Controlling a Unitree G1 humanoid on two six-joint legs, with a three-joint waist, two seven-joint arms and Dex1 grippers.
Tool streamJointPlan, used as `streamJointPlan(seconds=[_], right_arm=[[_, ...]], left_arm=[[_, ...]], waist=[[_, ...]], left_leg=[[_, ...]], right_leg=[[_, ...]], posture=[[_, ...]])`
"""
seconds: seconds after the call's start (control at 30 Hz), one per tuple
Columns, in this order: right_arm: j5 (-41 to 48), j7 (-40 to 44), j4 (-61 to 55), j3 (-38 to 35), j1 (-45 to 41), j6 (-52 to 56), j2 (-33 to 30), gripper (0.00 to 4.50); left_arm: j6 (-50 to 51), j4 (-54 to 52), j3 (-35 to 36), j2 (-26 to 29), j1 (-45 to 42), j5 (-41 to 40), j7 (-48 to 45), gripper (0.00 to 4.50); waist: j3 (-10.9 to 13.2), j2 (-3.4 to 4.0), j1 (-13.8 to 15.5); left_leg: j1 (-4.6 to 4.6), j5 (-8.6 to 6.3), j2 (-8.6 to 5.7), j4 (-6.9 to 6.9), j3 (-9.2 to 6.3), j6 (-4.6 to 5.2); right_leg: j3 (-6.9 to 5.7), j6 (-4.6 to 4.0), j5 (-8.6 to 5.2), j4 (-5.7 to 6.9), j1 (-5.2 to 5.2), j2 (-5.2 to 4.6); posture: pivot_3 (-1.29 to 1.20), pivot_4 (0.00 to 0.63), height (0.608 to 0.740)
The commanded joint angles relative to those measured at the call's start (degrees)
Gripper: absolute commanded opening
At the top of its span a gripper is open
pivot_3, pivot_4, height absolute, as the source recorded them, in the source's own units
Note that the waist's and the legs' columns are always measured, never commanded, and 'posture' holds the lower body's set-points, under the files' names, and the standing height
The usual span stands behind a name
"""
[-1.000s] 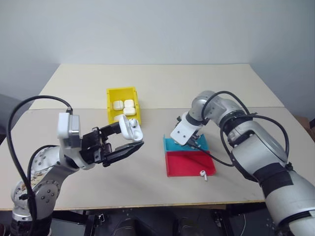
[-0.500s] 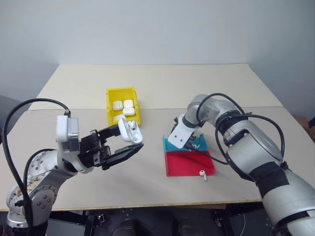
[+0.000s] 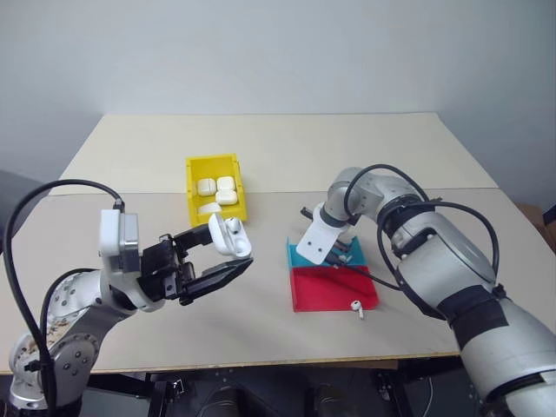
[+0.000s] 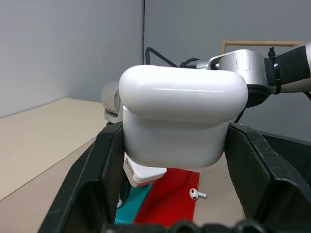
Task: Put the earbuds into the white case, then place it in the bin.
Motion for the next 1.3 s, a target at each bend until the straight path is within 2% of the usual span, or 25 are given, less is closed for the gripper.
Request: streamJointPlan(seconds=[0.03,0.1,0.2,0.3,0.33,0.4,0.5,0.57,0.63,0.7,0.77,0.87,1.0,1.13,1.3], right_arm=[[1.46,0.41,-0.28,-1.87,0.63,0.45,-0.10,0.63],[4.71,3.32,-0.30,-4.75,0.69,2.25,-0.64,0.63],[13.34,12.26,-1.58,-11.93,0.83,7.01,-2.76,0.63],[23.33,21.03,-6.31,-19.27,1.98,17.37,-5.91,0.63],[27.98,22.68,-10.46,-21.09,3.41,22.61,-8.07,0.63],[35.52,23.73,-25.77,-24.58,9.55,34.77,-13.96,0.63],[48.98,22.74,-52.60,-31.15,21.16,59.45,-22.31,0.63],[59.82,17.01,-67.99,-37.59,28.12,78.28,-25.45,0.63],[68.35,9.91,-77.74,-43.12,32.30,92.64,-26.08,0.63],[79.42,-0.95,-87.11,-51.07,36.44,106.97,-23.84,0.63],[87.58,-10.04,-93.27,-56.49,38.67,115.36,-20.98,0.63],[98.74,-23.18,-100.02,-61.74,40.88,120.23,-15.48,0.63],[105.29,-34.59,-104.86,-61.67,42.03,120.39,-12.30,0.63],[108.54,-41.04,-105.40,-59.10,41.45,118.78,-10.77,0.63],[111.07,-43.00,-104.96,-56.97,40.75,116.91,-10.88,0.63]], left_arm=[[-1.48,-1.50,1.42,0.88,-1.11,-1.14,-0.13,2.80],[-1.31,-0.82,0.93,1.05,-2.12,-1.29,-0.46,2.80],[-0.97,0.71,-0.16,1.16,-4.54,-1.55,-1.64,2.80],[-0.58,2.83,-1.34,0.92,-7.58,-1.95,-2.93,2.80],[-0.72,3.88,-1.91,0.93,-8.85,-1.67,-3.93,2.80],[-1.09,6.67,-2.66,1.09,-11.61,-0.70,-5.56,2.80],[-1.54,10.36,-4.03,-0.53,-15.52,-0.33,-6.53,2.80],[-1.57,12.24,-6.19,-1.88,-17.66,0.41,-7.86,2.80],[-1.33,13.72,-7.53,-2.71,-19.18,0.55,-9.27,2.80],[-0.97,16.34,-9.37,-3.95,-21.77,0.99,-10.69,2.80],[-0.83,18.57,-10.56,-4.77,-23.62,1.56,-11.80,2.80],[-0.13,21.61,-13.31,-6.05,-26.29,2.82,-13.91,2.80],[0.37,24.48,-15.22,-7.20,-28.82,3.95,-15.72,2.80],[0.55,26.83,-15.72,-7.68,-30.14,4.86,-16.74,2.80],[0.24,28.14,-15.95,-8.39,-30.38,6.21,-16.84,2.80]], waist=[[0.00,0.00,0.00],[0.00,0.00,0.00],[0.02,0.02,0.11],[0.04,0.05,0.44],[0.04,0.05,0.61],[0.04,0.04,0.91],[0.04,0.05,1.65],[0.05,0.07,1.72],[0.07,0.10,1.20],[0.07,0.10,0.79],[0.06,0.10,0.94],[0.05,0.10,0.96],[0.06,0.10,1.26],[0.06,0.10,1.30],[0.06,0.10,1.29]], left_leg=[[0.00,0.00,0.00,0.00,0.00,0.00],[0.00,0.00,0.00,0.00,0.00,0.00],[-0.02,0.01,0.00,0.00,0.00,-0.01],[-0.07,0.01,-0.01,0.00,-0.02,-0.02],[-0.07,0.01,-0.02,0.00,-0.02,-0.01],[-0.09,0.00,-0.03,0.02,-0.05,0.00],[-0.15,-0.02,-0.06,0.02,-0.12,0.04],[-0.20,-0.03,-0.05,0.03,-0.11,0.05],[-0.20,-0.07,-0.05,0.05,-0.06,0.12],[-0.05,-0.27,-0.01,0.03,-0.07,0.46],[0.06,-0.27,0.02,-0.04,-0.14,0.46],[0.12,-0.28,0.02,-0.03,-0.15,0.49],[-0.12,-0.30,-0.02,-0.02,-0.13,0.52],[-0.15,-0.31,-0.03,0.00,-0.12,0.55],[-0.13,-0.31,-0.02,0.01,-0.14,0.56]], right_leg=[[0.00,0.00,0.00,0.00,0.00,0.00],[0.00,0.00,0.00,-0.01,0.00,0.00],[-0.01,-0.01,0.01,-0.01,0.00,0.00],[-0.03,-0.01,0.01,-0.04,0.01,0.00],[-0.04,-0.01,0.01,-0.06,0.04,-0.01],[-0.10,0.00,0.01,-0.10,0.07,-0.02],[-0.17,0.01,0.00,-0.11,0.09,-0.04],[-0.16,0.01,0.00,-0.11,0.03,-0.04],[-0.10,0.00,0.01,-0.04,-0.04,-0.03],[-0.05,-0.02,0.02,0.03,0.02,0.03],[-0.12,-0.03,0.02,0.01,0.13,0.09],[-0.06,-0.04,0.02,0.00,0.21,0.11],[-0.04,-0.03,0.02,-0.05,0.00,0.09],[-0.04,-0.02,0.03,-0.08,0.02,0.08],[-0.06,-0.02,0.02,-0.06,0.03,0.09]], posture=[[0.00,0.150,0.740],[0.00,0.150,0.740],[0.00,0.150,0.740],[0.00,0.150,0.740],[0.00,0.150,0.740],[0.00,0.150,0.740],[0.00,0.150,0.740],[0.00,0.150,0.740],[0.00,0.150,0.740],[0.00,0.150,0.740],[0.00,0.150,0.740],[0.00,0.150,0.740],[0.00,0.150,0.740],[0.00,0.150,0.740],[0.00,0.150,0.740]])
